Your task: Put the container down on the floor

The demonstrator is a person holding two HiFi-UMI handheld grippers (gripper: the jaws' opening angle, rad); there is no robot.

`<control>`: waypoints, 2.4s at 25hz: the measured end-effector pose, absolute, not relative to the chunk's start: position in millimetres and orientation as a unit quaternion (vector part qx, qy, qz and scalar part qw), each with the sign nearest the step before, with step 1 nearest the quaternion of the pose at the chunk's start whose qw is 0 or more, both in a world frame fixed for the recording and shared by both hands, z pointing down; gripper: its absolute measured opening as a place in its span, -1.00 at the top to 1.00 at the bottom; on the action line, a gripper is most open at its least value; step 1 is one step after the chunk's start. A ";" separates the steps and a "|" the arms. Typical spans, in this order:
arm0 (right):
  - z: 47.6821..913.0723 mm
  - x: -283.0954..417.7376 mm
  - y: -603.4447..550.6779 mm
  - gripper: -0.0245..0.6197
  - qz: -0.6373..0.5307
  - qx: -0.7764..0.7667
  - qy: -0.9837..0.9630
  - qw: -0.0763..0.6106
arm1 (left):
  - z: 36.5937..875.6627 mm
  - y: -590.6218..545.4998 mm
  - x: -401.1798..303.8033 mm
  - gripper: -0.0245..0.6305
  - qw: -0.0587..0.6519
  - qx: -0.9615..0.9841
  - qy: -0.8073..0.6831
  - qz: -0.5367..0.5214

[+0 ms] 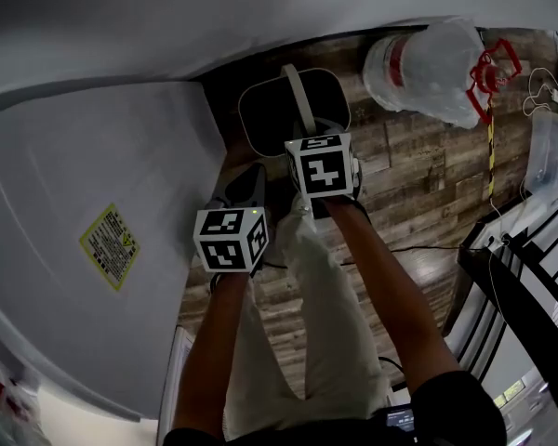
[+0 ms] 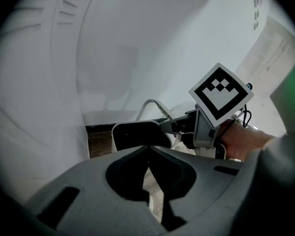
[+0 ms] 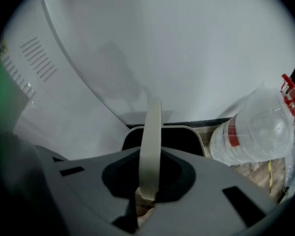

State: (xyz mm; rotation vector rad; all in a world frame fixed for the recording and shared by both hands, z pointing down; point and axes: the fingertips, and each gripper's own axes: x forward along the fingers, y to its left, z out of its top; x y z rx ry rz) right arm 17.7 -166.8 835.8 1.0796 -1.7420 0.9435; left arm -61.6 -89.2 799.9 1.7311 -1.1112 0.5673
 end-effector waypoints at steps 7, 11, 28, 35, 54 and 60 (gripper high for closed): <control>852.2 8.2 -185.4 0.82 0.367 0.427 -0.708 0.427 | 817.4 -103.4 -64.0 0.87 0.479 0.709 -0.467 0.224; 863.3 2.3 -193.9 0.82 0.364 0.427 -0.712 0.421 | 829.8 -109.2 -64.8 0.87 0.473 0.713 -0.467 0.223; 906.4 -17.5 -212.4 0.82 0.359 0.426 -0.732 0.392 | 880.2 -110.7 -66.8 0.87 0.468 0.714 -0.471 0.223; 919.8 -21.8 -219.6 0.82 0.344 0.428 -0.741 0.386 | 891.2 -108.2 -68.8 0.87 0.461 0.718 -0.466 0.234; 925.8 -19.5 -199.5 0.82 0.324 0.435 -0.744 0.390 | 914.3 -104.1 -68.3 0.87 0.474 0.704 -0.475 0.233; 929.0 -6.1 -193.4 0.82 0.324 0.446 -0.742 0.382 | 912.8 -116.7 -71.0 0.87 0.443 0.702 -0.506 0.232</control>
